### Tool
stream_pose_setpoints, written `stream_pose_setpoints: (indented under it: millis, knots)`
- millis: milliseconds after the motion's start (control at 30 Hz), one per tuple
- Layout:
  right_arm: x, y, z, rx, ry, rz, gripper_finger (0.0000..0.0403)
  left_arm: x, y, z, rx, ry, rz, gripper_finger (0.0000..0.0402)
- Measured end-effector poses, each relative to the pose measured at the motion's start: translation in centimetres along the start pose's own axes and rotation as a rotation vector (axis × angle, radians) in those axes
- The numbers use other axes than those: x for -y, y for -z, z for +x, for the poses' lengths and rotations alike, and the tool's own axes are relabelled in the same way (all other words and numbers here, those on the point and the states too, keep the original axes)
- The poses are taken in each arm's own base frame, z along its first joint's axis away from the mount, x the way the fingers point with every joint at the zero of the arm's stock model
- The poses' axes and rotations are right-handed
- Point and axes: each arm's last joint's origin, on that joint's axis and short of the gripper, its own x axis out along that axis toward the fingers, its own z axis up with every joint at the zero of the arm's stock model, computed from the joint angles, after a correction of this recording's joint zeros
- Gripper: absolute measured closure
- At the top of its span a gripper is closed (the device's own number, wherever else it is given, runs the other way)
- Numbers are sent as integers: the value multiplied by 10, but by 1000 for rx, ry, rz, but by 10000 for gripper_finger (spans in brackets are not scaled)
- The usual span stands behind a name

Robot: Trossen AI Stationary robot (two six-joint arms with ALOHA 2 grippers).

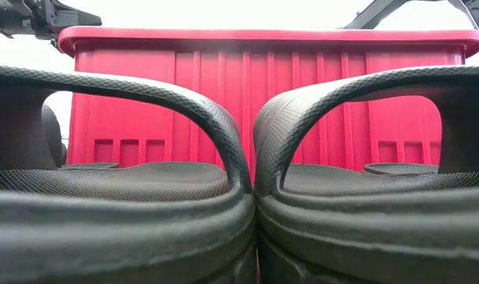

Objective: Pick and place slides into bin
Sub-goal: Put the black slide into the red container

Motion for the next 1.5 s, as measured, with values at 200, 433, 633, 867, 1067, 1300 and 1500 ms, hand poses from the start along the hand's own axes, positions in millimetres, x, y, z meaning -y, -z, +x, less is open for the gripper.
stream_pose_setpoints:
  millis: [200, 433, 633, 867, 1067, 1300, 1500]
  knots:
    - [4, -1, 0, -16, 72, 4, 401, 0, 0, 0, 0, 0, 0, 376]
    - [3, 1, 0, -38, 58, 30, 401, 0, 0, 0, 0, 0, 0, 376]
    - [0, 7, -1, -123, 57, 20, 401, 0, 0, 0, 0, 0, 0, 376]
    - [-1, 11, -6, -144, 97, 19, 401, 0, 0, 0, 0, 0, 0, 376]
    - [12, 16, -9, -105, 141, 130, 401, 0, 0, 0, 0, 0, 0, 376]
    - [19, 19, -6, -99, 186, 121, 401, 0, 0, 0, 0, 0, 0, 376]
    - [18, 26, 13, -105, 165, 121, 401, 0, 0, 0, 0, 0, 0, 376]
